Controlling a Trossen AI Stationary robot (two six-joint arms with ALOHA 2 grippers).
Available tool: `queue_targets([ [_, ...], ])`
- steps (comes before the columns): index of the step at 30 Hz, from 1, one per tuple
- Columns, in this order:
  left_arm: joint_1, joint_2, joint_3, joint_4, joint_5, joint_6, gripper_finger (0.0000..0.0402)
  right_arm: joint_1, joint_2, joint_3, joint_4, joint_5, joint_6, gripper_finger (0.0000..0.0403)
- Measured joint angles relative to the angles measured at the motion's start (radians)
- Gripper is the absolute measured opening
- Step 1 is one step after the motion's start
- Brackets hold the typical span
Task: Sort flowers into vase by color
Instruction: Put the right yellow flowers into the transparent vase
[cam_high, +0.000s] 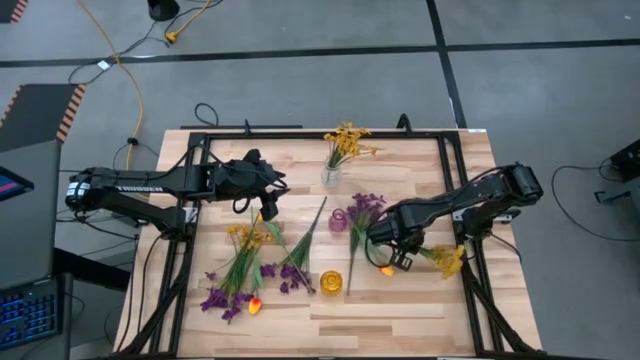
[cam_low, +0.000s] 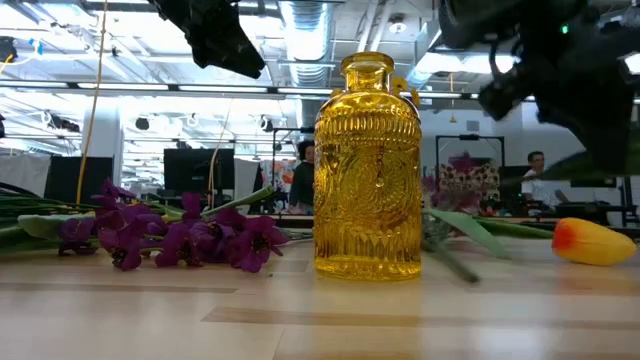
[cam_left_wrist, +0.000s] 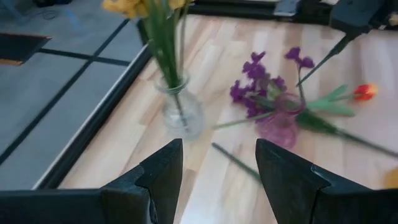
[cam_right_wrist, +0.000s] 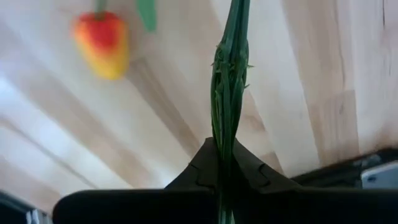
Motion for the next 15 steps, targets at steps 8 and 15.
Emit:
queue_targets([
  [8,0.0,0.0,0.0,0.041,0.067,0.0,0.0191,0.043,-0.001,0.104,-0.08,0.078,-0.152,0.0043],
  [15,0.0,0.0,0.0,0.053,0.068,0.019,0.0191,0.08,-0.002,0.144,-0.225,0.212,-0.273,0.0042],
])
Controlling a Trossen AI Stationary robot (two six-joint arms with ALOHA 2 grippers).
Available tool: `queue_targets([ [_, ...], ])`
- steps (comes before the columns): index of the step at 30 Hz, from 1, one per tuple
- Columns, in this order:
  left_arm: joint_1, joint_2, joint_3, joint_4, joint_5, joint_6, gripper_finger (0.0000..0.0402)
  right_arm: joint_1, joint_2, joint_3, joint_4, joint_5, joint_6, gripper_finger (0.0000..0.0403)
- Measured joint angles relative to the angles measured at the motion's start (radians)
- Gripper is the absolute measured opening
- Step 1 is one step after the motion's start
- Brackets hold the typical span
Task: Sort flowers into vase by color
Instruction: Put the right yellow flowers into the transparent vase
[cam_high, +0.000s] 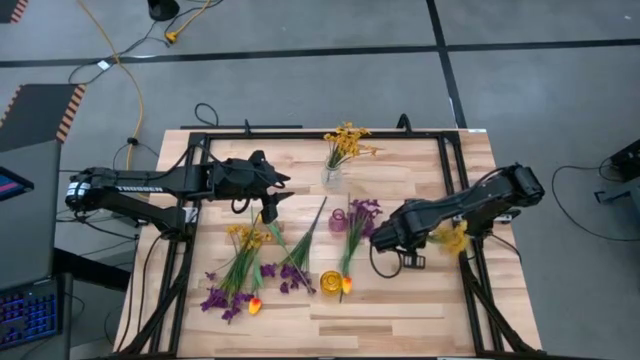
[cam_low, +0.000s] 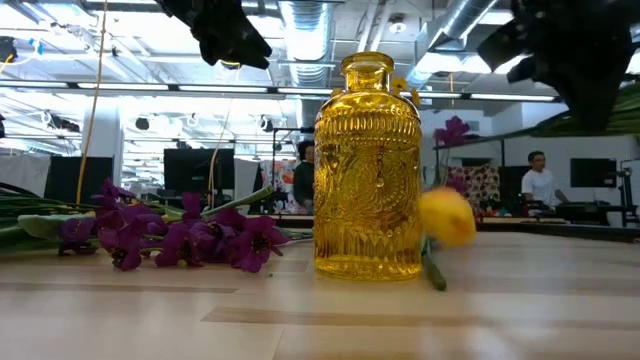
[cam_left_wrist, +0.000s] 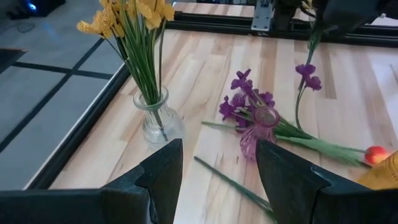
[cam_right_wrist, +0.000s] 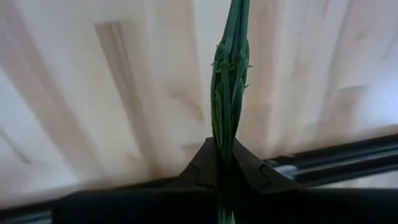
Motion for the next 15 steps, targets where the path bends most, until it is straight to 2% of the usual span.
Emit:
queue_targets([
  [15,0.0,0.001,0.0,0.0,0.018,-0.015,0.0191,0.065,0.0,0.003,-0.034,0.356,-0.226,0.0042],
])
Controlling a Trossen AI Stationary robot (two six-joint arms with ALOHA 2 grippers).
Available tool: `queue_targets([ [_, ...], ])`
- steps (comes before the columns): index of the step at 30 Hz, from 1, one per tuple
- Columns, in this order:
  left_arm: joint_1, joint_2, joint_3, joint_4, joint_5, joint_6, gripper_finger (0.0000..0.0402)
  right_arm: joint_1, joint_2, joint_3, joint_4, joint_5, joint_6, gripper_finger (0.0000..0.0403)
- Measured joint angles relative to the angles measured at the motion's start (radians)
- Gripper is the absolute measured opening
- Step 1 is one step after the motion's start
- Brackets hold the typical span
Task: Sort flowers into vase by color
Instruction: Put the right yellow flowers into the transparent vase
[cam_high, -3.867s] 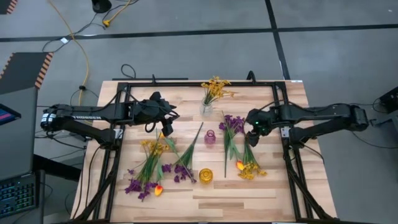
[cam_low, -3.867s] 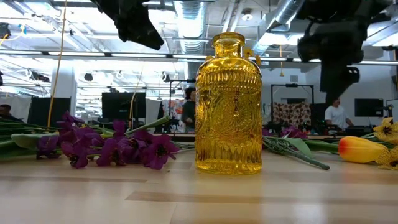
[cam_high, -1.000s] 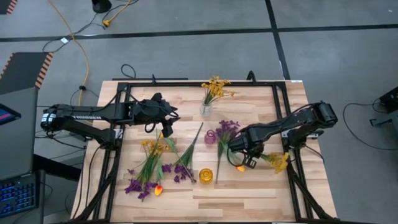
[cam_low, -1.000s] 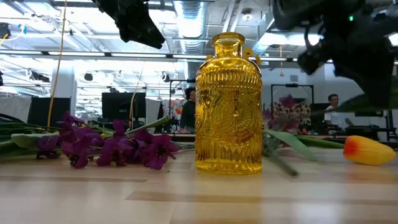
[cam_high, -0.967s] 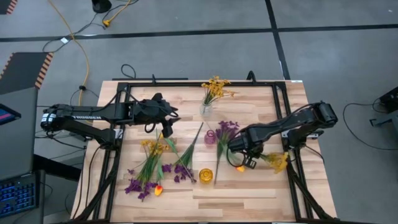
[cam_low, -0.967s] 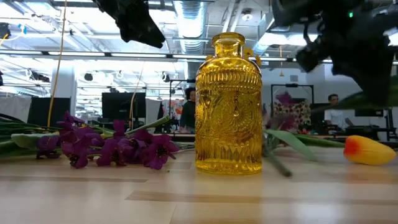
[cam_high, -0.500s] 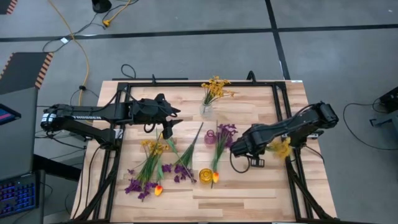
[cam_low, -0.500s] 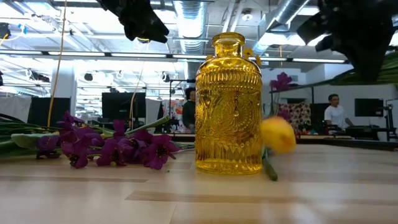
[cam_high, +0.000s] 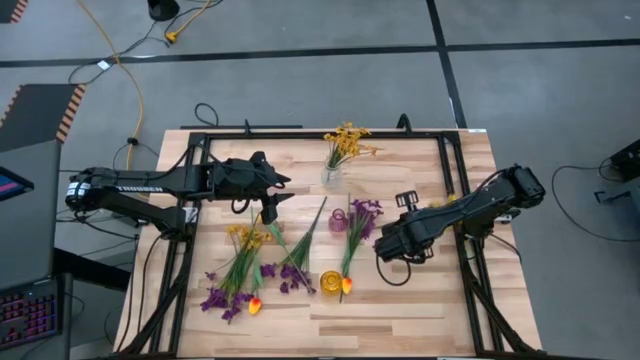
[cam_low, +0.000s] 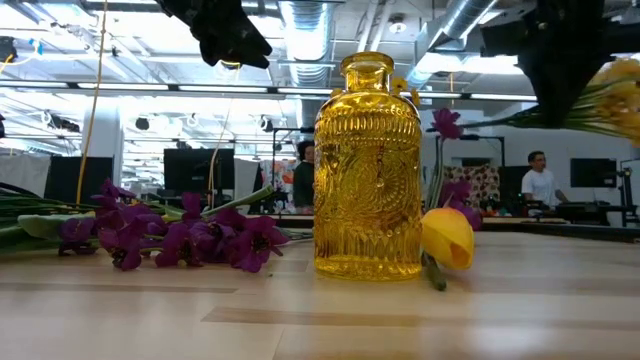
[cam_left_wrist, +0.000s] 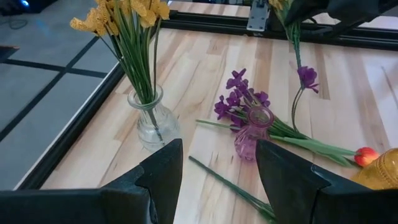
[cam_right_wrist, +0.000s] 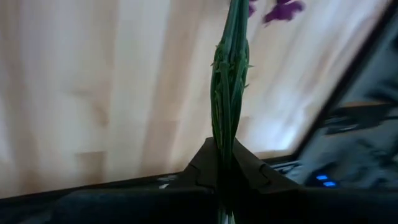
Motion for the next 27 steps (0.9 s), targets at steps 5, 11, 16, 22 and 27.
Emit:
queue_targets([
  [5,0.0,0.0,0.0,0.0,0.002,-0.005,0.0191,0.006,0.0,0.0,0.0,0.138,-0.092,0.0042],
  [11,0.0,0.0,0.0,0.0,0.026,-0.019,0.0191,-0.002,0.0,0.0,0.0,0.373,-0.133,0.0042],
  [16,0.0,0.0,0.0,0.0,0.026,-0.02,0.0191,-0.011,0.0,0.0,0.0,0.525,-0.157,0.0042],
  [22,0.0,0.0,0.0,0.05,0.028,-0.061,0.0191,-0.006,0.0,0.0,0.027,0.714,-0.369,0.0042],
  [27,0.0,0.015,0.0,0.159,0.07,-0.116,0.0191,-0.008,0.0,0.0,0.111,0.883,-0.528,0.0042],
])
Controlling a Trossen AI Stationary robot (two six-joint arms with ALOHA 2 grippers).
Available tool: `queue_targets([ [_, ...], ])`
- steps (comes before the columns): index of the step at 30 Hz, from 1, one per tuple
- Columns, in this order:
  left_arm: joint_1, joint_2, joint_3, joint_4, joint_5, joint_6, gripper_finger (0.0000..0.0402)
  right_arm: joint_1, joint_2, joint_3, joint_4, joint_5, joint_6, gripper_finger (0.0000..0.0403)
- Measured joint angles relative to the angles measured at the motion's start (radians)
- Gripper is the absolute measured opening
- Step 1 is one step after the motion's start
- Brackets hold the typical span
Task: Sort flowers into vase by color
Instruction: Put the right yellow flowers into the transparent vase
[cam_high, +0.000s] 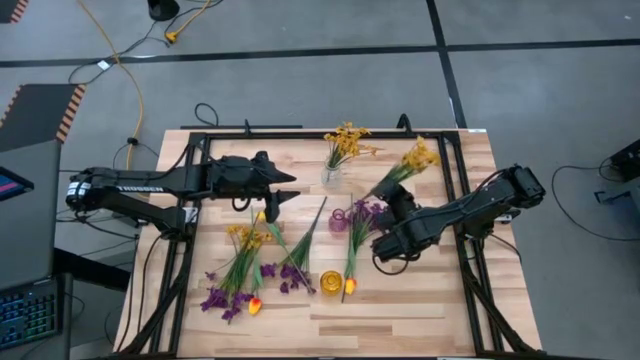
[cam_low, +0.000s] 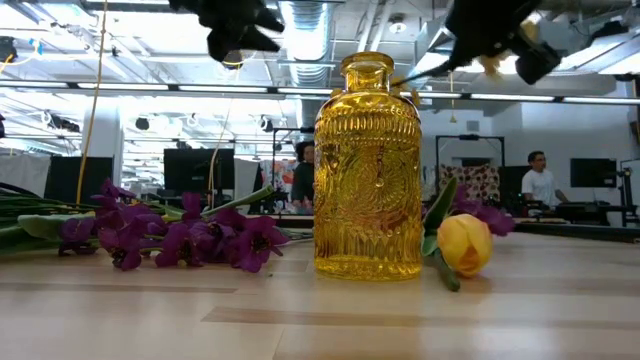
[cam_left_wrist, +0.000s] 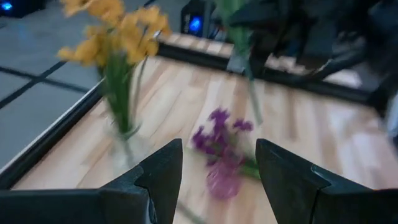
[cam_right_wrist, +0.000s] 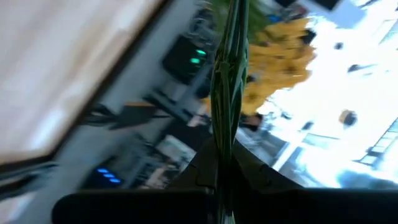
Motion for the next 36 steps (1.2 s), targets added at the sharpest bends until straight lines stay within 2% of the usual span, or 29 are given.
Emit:
queue_targets([
  [3,0.0,0.033,0.0,0.073,0.064,-0.005,0.0191,-0.001,0.0,0.0,0.079,0.069,-0.104,0.0042],
  [7,0.0,0.102,0.0,0.182,0.106,-0.005,0.0191,-0.001,0.0,0.0,0.188,0.101,-0.241,0.0043],
  [11,0.0,0.172,0.0,0.312,0.111,-0.005,0.0191,0.009,0.0,0.0,0.288,0.103,-0.352,0.0043],
  [19,0.0,0.264,0.0,0.45,0.112,0.013,0.0191,0.027,0.0,0.0,0.415,0.124,-0.548,0.0043],
  [25,0.0,0.298,0.0,0.54,0.112,0.028,0.0191,0.026,0.0,0.0,0.472,0.124,-0.621,0.0043],
  [36,-0.005,0.297,0.0,0.55,0.131,0.005,0.0191,0.026,0.0,0.0,0.589,0.121,-0.645,0.0043],
])
